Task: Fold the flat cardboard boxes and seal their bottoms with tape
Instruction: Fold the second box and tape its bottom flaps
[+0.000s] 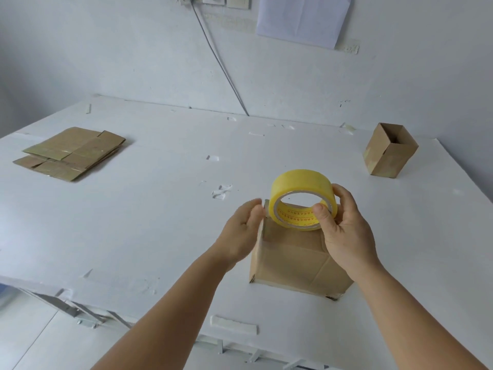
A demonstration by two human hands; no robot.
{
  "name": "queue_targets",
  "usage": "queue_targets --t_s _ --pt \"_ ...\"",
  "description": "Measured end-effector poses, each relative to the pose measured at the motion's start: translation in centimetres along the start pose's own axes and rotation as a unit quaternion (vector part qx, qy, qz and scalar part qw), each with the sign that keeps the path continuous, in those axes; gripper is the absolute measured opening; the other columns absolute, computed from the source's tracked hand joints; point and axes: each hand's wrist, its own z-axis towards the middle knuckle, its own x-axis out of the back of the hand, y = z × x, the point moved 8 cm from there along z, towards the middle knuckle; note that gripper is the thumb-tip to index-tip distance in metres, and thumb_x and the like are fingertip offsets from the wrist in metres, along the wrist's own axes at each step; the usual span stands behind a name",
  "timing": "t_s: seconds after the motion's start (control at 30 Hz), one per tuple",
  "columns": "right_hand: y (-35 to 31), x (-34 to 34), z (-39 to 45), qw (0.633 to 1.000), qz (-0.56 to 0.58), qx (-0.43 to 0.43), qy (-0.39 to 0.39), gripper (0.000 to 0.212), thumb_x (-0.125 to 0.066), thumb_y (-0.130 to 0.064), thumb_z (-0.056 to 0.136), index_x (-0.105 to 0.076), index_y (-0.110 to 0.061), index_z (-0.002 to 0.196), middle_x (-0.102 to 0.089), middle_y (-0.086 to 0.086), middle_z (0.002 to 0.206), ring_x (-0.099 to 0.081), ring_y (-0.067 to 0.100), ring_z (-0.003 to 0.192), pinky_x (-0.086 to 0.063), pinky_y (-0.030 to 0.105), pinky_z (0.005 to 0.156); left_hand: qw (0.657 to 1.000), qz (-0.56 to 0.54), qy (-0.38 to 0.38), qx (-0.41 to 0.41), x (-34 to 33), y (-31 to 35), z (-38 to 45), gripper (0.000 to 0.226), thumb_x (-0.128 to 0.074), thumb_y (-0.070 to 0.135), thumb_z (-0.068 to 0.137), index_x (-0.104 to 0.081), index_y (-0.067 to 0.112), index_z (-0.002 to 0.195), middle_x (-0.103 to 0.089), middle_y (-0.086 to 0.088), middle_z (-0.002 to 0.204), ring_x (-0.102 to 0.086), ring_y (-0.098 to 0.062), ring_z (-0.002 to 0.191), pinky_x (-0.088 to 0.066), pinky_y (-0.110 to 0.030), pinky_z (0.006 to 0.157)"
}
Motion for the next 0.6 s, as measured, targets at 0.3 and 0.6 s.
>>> queue_targets --t_s 0.3,0.6 --pt "-0.6 -0.8 0.0 0.999 -0.013 -0.033 -0.026 0.046 -0.045 -0.058 0.089 -0.033 -0.041 0.13 -0.058 -0.014 0.075 -0.059 0.013 0.076 -0.048 0.036 0.068 0.976 0.152 -0.098 -0.117 -3.1 1.0 0.8 0.112 -0.074 0.066 0.06 -0.013 0.035 0.149 -0.028 0.001 0.148 -0.031 -0.019 0.138 -0.034 -0.049 0.11" --pt "-0.3 -0.8 0.6 0.988 0.13 -0.062 -0.056 0.026 -0.06 -0.034 0.085 -0.046 -0.048 0.103 -0.065 -0.013 0.095 -0.062 0.013 0.09 -0.05 0.035 0.081 0.984 0.097 -0.133 -0.075 -2.9 0.9 2.1 0.089 -0.082 0.059 0.045 -0.03 0.065 0.117 -0.032 0.015 0.14 -0.035 0.003 0.128 -0.034 -0.015 0.098"
